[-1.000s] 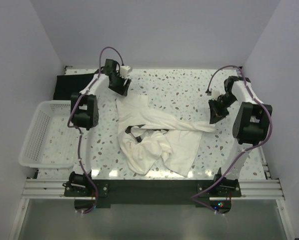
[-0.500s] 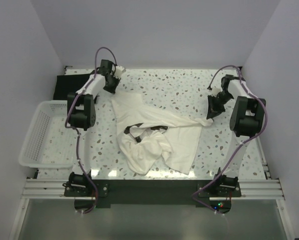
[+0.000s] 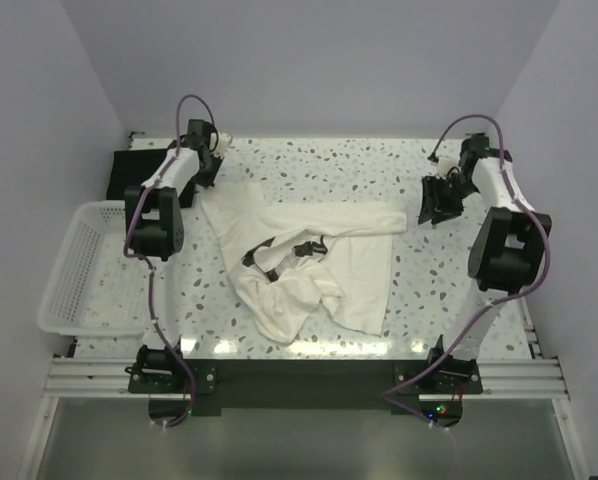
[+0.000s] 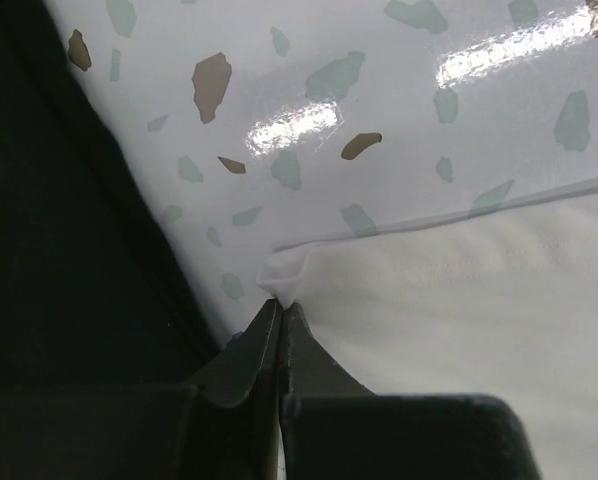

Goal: Fold and stack the t-shirts
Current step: Flatten the tshirt out

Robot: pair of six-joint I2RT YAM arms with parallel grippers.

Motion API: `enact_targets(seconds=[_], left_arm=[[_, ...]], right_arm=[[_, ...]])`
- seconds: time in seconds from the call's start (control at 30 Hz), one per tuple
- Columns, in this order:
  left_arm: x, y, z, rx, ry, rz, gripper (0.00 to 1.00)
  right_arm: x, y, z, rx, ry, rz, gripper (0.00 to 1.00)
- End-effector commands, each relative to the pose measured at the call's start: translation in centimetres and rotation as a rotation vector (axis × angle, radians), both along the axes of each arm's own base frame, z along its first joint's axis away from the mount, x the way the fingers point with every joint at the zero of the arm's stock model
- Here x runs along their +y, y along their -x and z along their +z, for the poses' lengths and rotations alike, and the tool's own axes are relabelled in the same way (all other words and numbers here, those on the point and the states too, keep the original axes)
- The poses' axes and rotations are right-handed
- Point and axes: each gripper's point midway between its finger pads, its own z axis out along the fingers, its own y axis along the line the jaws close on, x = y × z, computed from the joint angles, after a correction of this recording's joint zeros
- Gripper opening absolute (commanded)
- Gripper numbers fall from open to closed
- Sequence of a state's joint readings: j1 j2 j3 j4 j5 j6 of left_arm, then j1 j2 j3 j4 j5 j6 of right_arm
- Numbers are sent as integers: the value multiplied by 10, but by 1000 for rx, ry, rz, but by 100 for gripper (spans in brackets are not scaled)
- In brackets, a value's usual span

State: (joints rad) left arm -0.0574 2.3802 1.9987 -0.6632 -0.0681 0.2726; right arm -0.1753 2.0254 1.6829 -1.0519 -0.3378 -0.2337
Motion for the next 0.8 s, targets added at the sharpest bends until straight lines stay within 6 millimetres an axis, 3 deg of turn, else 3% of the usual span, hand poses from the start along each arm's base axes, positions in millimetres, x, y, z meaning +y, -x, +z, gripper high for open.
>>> enact_targets(seconds=[0.0,0.13,0.2,0.4,0.47,0.6,0.77], left_arm=[[-3,-1,26,-33,11,-16,0],[-8,3,23,-18,35,-25,0],[-9,4,21,-13,46,-28,0],[-11,7,22,-6,55,-33,0],[-11,8,22,-8,54,-35,0],[-10,10,21,-5,50,-39,0],[-10,9,17,2,47,-43,0]], right_arm=[[28,13,51,-169,-49,152,47],[59,43,18,-61,-5,254,47],[77,44,6,-67,12,301,47],[99,33,-24,-56,99,349,47],[99,29,-32,-64,153,373,47],[102,46,-50,-18,233,477,40],[82,74,-66,63,340,616,31]])
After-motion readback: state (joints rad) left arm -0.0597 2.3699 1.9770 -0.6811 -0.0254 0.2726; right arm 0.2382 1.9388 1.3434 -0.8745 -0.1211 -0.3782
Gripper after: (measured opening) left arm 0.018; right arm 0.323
